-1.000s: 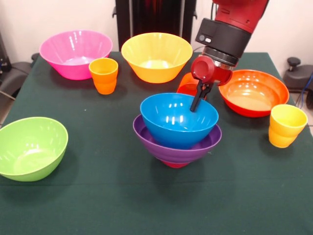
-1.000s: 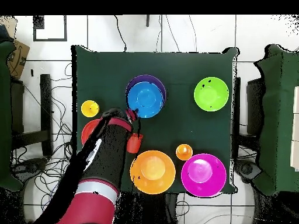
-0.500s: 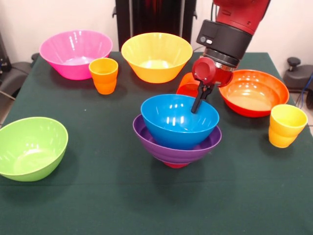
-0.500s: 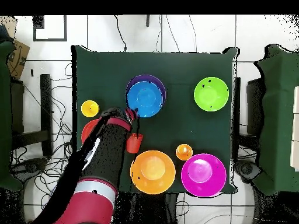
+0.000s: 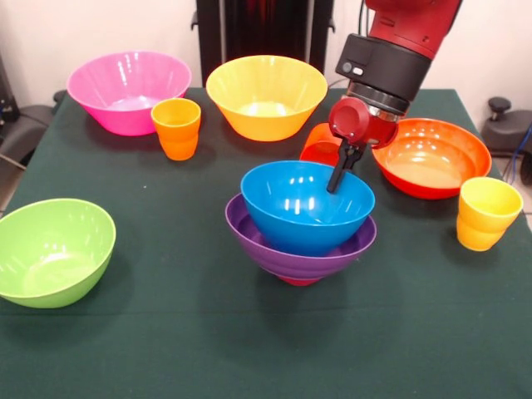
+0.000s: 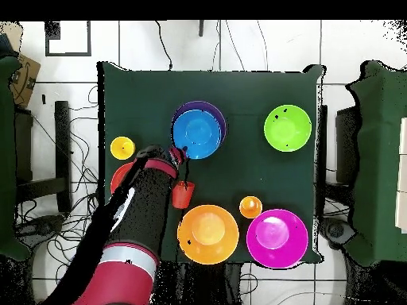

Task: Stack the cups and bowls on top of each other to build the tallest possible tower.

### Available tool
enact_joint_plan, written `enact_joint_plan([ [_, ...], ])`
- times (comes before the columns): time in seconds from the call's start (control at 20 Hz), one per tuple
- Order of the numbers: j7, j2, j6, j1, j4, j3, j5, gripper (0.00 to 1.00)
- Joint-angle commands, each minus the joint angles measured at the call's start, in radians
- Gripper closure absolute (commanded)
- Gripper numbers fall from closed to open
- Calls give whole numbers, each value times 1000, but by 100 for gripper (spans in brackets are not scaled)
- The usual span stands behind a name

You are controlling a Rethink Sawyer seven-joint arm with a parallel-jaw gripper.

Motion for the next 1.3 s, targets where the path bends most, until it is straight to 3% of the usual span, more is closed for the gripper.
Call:
enact_joint_plan([
  [0.05, 91, 19, 48, 10, -59, 50, 35, 100],
  [0.15, 88, 19, 50, 11, -60, 51, 34, 100],
  [0.2, 87, 19, 52, 11, -60, 51, 34, 0],
  [0.4, 81, 16, 54, 8, -58, 55, 35, 0],
  [0.45, 79, 16, 55, 8, -58, 55, 35, 100],
  [1.3, 75, 5, 55, 10, -39, 52, 34, 100],
])
